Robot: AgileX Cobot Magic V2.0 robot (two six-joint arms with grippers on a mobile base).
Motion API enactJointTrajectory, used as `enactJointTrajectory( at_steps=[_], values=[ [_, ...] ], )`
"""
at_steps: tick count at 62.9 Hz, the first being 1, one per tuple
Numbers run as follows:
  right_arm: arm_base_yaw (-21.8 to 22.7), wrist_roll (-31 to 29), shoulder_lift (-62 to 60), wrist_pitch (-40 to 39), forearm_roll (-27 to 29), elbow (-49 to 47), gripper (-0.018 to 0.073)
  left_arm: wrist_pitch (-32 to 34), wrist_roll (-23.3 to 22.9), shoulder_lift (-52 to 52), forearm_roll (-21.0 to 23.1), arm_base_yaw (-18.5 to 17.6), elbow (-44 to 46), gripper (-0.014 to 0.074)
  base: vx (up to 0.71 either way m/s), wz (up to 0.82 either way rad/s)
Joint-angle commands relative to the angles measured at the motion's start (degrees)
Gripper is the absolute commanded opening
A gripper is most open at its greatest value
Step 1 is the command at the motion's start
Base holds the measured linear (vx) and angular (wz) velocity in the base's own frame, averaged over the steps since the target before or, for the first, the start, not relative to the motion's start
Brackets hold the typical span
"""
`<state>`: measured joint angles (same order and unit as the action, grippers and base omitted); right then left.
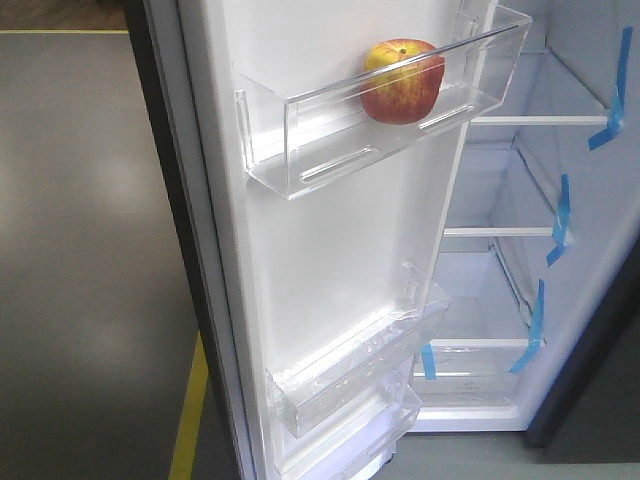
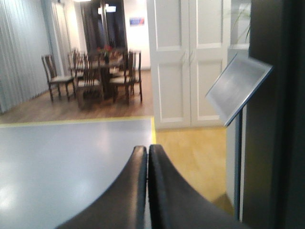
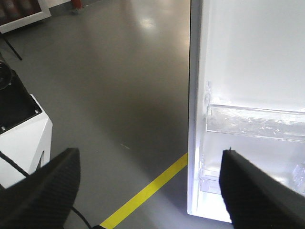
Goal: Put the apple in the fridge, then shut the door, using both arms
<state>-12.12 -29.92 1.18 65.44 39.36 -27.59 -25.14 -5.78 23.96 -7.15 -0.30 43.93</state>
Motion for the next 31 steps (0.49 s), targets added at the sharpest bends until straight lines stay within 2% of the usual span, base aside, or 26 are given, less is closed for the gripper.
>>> enactJointTrajectory(
  at_steps=[1, 14, 31],
  values=[
    [0.0, -0.3, 0.9, -2.8, 1.8, -1.2, 0.0571, 0.1, -0.5, 6.2, -0.8, -0.4, 5.3, -0.0006, 0.0, 0.0],
    [0.0, -0.3, 0.9, -2.7, 1.8, -1.2, 0.0571, -4.1, -0.5, 17.4, -0.8, -0.4, 10.0, -0.0006, 0.0, 0.0],
    [0.0, -0.3, 0.9, -2.7, 1.8, -1.2, 0.0571, -5.6, -0.6, 30.7, -0.4, -0.4, 10.0, -0.0006, 0.0, 0.0]
  ],
)
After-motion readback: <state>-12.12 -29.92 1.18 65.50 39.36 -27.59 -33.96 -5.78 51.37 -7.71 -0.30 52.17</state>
